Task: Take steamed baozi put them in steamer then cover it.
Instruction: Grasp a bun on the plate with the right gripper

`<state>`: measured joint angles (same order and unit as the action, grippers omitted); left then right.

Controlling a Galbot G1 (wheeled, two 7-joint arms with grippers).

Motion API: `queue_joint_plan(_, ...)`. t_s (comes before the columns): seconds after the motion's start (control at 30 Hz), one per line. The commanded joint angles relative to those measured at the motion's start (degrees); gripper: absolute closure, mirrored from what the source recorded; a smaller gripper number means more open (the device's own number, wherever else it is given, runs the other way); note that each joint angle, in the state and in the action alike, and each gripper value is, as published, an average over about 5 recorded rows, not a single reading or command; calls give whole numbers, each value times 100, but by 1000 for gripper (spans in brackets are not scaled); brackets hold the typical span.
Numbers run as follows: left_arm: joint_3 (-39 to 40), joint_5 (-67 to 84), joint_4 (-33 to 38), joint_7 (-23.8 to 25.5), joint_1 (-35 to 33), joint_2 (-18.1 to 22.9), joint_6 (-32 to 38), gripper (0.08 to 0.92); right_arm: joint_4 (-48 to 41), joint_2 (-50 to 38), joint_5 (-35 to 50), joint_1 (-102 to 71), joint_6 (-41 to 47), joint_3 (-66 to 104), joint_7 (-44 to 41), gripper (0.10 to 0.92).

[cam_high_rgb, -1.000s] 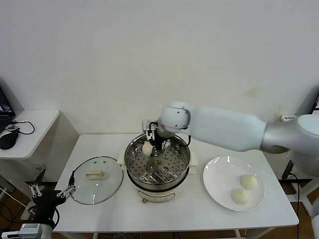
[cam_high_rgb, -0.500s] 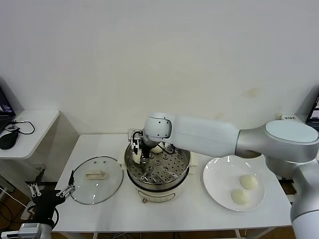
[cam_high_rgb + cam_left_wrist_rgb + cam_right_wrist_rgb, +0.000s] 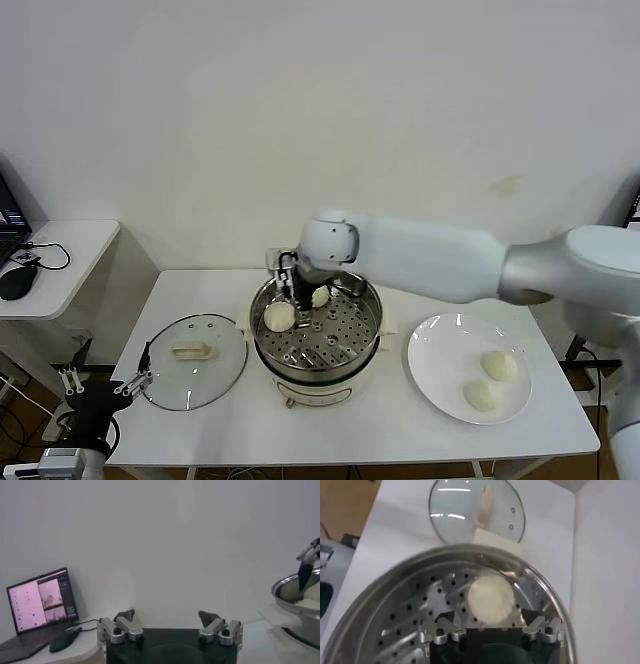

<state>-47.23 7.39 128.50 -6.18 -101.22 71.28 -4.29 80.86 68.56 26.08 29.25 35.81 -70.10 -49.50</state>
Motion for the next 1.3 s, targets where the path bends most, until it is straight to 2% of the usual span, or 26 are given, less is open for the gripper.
queue_joint_plan(0.03, 33, -7, -3, 6, 10, -6, -2, 177, 1422, -2303, -649, 1035, -891, -77, -1318, 202)
queue_joint_plan(0.27, 142, -29, 32, 14, 16, -40, -8, 177, 1991, -3939, -1509, 872, -1515, -52, -1708, 202)
queue_joint_plan(0.43, 212, -37, 9, 20, 36, -75, -8, 177, 2144, -4644, -2226, 409, -1826, 24, -1887, 203)
queue_joint_plan(0.73, 289, -73, -95, 28, 106, -119, -17, 177, 2158, -5606, -3303, -2303, -2116, 1829, -1838, 203)
queue_joint_plan(0.97, 311, -114, -120, 34, 96, -120, -28, 177, 1793, -5511, -3707, -4247, -2256, 3331, -1719, 203)
queue_joint_plan(1.3, 281, -143, -192, 40, 62, -101, -42, 177, 1075, -4661, -3980, -4824, -2214, 3606, -1526, 203)
